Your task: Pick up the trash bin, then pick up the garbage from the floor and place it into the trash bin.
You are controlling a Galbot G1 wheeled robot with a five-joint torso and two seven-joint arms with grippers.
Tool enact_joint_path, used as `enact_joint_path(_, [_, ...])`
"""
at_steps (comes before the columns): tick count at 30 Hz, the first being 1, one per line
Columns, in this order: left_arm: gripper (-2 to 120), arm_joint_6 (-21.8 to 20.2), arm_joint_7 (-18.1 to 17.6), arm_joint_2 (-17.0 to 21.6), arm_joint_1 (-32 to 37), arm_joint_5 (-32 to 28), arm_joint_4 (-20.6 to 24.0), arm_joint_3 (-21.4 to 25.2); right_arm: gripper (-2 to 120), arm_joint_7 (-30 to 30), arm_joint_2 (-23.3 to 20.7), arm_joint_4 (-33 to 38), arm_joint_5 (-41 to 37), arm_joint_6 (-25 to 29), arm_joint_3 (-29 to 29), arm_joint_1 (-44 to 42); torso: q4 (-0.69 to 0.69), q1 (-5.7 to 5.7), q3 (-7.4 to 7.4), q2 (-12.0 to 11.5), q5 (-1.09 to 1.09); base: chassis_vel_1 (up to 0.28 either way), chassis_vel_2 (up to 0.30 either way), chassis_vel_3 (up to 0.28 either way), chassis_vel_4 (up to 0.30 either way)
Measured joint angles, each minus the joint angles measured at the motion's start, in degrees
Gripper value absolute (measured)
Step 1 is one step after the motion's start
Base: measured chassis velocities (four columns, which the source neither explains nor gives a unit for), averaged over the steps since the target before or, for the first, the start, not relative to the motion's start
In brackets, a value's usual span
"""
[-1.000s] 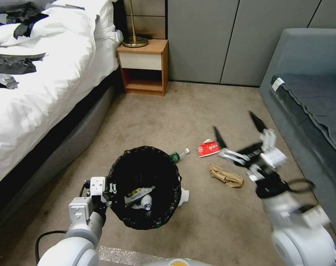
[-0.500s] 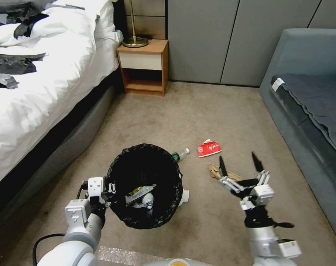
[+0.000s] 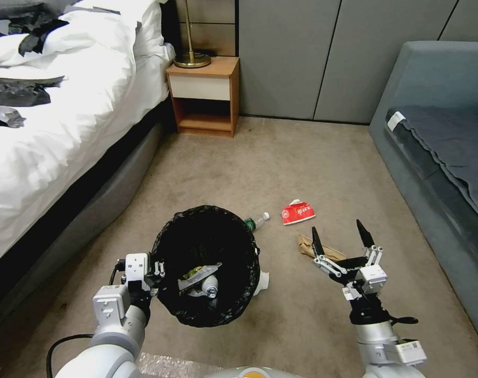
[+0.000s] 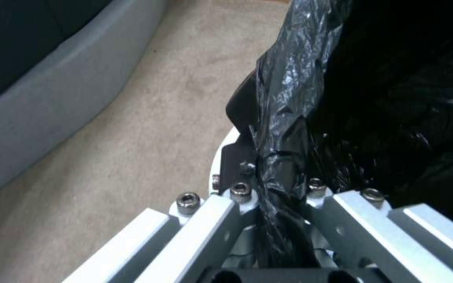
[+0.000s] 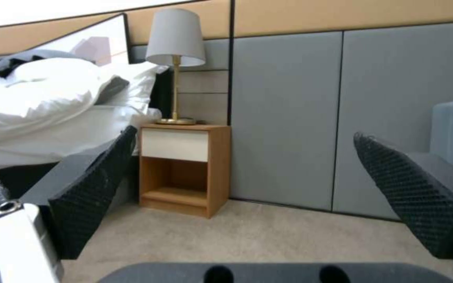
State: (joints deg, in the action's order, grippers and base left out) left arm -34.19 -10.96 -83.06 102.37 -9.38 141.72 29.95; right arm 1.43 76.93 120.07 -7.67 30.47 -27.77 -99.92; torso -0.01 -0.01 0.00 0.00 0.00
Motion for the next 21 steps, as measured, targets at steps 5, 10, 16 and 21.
enact_joint_path(5, [0,0.07,0.06,0.04,-0.18,0.08,-0.12,0.0,100,0.59,-0.11,0.19,-0.01,0.06,-0.44,0.47,0.02,0.01,0.01,0.0,0.03,-0.168,0.191,0.18,-0.178])
enact_joint_path(10, [0,0.1,0.06,0.23,-0.43,-0.04,-0.18,0.14,100,1.4,-0.19,0.22,0.47,0.38,-0.89,1.04,0.02,0.01,0.01,0.0,0.03,-0.165,0.181,0.183,-0.165])
enact_joint_path(16, [0,0.1,0.1,0.4,-0.53,-0.17,-0.4,0.12,100,3.06,-0.31,-0.43,0.58,1.4,-1.66,1.89,0.0,0.01,0.01,0.0,0.0,-0.087,0.073,0.084,-0.078])
enact_joint_path(21, [0,0.1,0.11,0.44,-0.61,-0.19,-0.44,0.08,100,3.28,-0.72,-1.01,0.66,1.47,-2.36,2.8,0.0,0.0,0.0,0.0,0.0,0.0,0.0,0.0,0.0])
